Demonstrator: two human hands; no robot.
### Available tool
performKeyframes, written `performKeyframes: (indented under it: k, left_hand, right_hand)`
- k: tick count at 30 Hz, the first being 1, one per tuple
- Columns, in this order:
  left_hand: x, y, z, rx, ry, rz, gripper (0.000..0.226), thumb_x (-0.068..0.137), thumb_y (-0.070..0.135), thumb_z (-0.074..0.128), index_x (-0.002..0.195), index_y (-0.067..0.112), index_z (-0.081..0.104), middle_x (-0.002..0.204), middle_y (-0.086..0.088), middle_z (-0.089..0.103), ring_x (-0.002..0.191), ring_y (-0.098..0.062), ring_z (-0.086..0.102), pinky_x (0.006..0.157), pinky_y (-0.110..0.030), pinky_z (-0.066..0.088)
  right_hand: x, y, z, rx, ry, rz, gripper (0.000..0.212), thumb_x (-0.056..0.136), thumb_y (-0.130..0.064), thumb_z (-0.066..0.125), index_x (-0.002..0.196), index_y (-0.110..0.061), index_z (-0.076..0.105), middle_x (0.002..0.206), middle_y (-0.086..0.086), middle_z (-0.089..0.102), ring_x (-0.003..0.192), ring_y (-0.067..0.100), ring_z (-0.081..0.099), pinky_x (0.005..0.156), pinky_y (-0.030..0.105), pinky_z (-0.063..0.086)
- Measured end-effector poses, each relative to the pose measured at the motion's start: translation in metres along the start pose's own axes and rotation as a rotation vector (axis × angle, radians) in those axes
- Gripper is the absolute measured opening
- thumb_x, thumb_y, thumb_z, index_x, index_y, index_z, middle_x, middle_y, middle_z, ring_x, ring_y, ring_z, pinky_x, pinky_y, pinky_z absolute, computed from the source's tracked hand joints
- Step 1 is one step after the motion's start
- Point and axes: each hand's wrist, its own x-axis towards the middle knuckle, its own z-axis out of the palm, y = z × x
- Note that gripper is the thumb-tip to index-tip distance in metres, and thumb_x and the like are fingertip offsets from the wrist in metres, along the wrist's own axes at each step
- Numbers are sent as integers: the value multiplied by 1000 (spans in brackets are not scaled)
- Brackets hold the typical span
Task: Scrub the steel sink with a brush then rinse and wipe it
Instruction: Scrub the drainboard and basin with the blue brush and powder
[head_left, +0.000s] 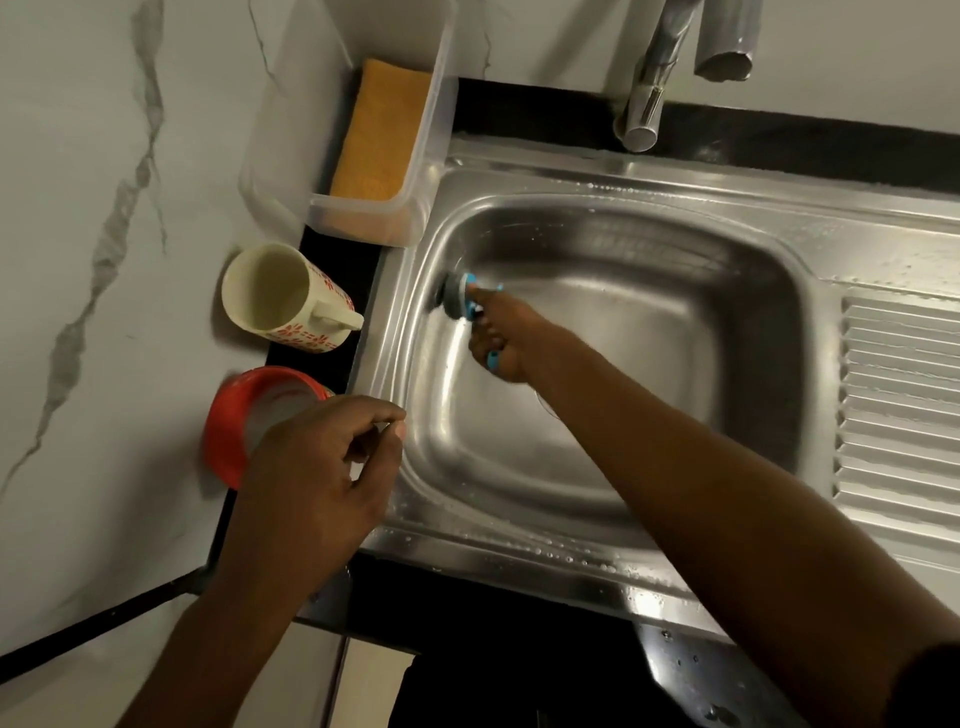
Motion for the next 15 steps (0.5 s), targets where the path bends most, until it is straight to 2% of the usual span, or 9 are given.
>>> performKeyframes:
  k: [3, 5, 8, 11, 15]
  left_hand:
    - [1, -1, -1, -9, -7, -7, 12, 96, 20, 71, 106, 23, 77, 89, 25, 67, 90, -4, 68, 75, -10, 52]
    - [2, -2, 0, -6, -17, -5, 12, 96, 19, 72, 106, 22, 77, 89, 26, 66, 90, -1, 67, 75, -7, 50]
    - [6, -4, 0, -19, -20, -20, 11, 96, 18, 72, 105, 21, 78, 88, 25, 66, 91, 2, 66, 76, -4, 48]
    - [8, -4, 0, -18, -23, -22, 13, 96, 22, 69, 105, 20, 78, 89, 20, 70, 94, 0, 67, 79, -4, 48]
    - [11, -5, 4, 9, -19, 5, 11, 95, 19, 71, 104, 20, 78, 86, 21, 69, 91, -4, 66, 77, -7, 49]
  right_hand:
    - [-34, 52, -8, -55, -178, 172, 31, 106, -38, 56, 88, -13, 53, 46, -7, 31, 31, 2, 25, 29, 13, 19]
    - [-42, 72, -13, -80, -216, 215, 29, 105, -39, 58, 93, -12, 55, 50, -7, 32, 34, 2, 25, 30, 12, 20]
    - [-17, 28, -2, 47, -155, 70, 28, 105, -39, 56, 94, -14, 52, 43, -6, 32, 29, 2, 25, 27, 15, 21]
    - [-6, -23, 7, 183, -56, -16, 29, 103, -40, 62, 111, -13, 53, 48, -5, 34, 33, 2, 27, 30, 14, 24]
    - [-27, 15, 1, 86, -101, -42, 46, 99, -46, 64, 122, -6, 59, 58, -5, 34, 41, 3, 27, 35, 14, 27]
